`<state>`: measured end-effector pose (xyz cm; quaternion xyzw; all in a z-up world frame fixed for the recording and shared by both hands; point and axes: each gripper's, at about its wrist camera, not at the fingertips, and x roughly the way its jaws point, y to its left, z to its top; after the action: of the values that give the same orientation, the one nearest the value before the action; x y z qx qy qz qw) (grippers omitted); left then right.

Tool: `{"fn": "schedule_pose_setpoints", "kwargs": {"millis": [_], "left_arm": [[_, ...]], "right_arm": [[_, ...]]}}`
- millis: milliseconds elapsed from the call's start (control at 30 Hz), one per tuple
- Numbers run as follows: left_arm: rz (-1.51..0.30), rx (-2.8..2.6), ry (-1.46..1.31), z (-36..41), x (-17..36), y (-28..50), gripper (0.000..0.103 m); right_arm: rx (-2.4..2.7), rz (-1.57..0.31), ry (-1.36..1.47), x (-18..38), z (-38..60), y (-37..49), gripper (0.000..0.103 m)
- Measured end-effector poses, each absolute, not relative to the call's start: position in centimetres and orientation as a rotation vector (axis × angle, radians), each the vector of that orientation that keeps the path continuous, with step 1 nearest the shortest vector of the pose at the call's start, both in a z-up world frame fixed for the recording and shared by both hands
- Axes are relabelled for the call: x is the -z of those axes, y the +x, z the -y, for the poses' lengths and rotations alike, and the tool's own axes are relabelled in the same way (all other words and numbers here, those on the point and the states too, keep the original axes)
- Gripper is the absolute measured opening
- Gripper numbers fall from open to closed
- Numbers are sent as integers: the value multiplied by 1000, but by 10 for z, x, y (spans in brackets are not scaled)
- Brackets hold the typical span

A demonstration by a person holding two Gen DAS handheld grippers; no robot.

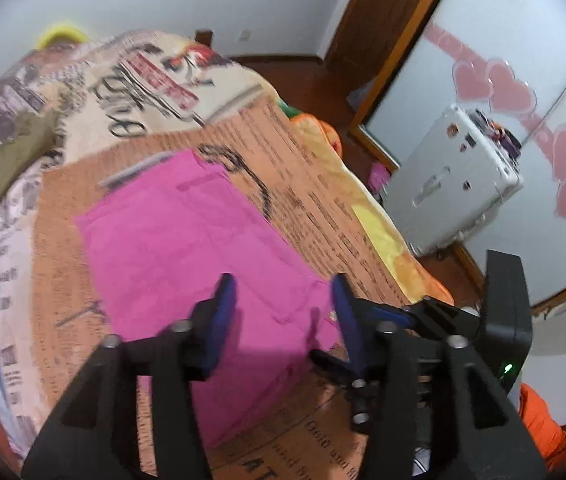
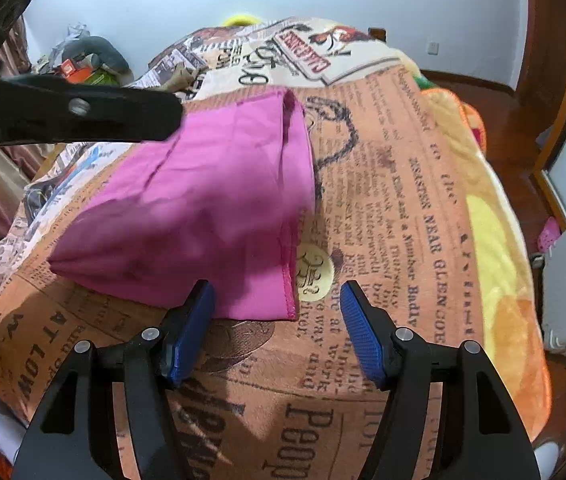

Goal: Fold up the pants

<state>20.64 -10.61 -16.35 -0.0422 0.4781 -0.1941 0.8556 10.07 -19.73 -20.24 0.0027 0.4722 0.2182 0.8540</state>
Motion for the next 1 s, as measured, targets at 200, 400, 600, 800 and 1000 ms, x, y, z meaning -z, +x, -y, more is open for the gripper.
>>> {"fn": "schedule_pose_setpoints", "kwargs": {"millis": [200,400,600,800,1000], "left_arm": [[-966,255,-3,75,156,204,55],[-986,120,24,32,169,218,55],[-1009,44,43,1,184,253,55],[-1057,54,36,-8,205,299,58],[-1126,66,83,3,242,340,59]], "right_arm": [[-440,-929,23,181,204,97,62],[-445,-856,48,163,199,100,66],[-453,-877,61,173,186,115,68],[-457,-998,47,205,180,129,68],[-474,-1019,35,211,181,128,70]]}}
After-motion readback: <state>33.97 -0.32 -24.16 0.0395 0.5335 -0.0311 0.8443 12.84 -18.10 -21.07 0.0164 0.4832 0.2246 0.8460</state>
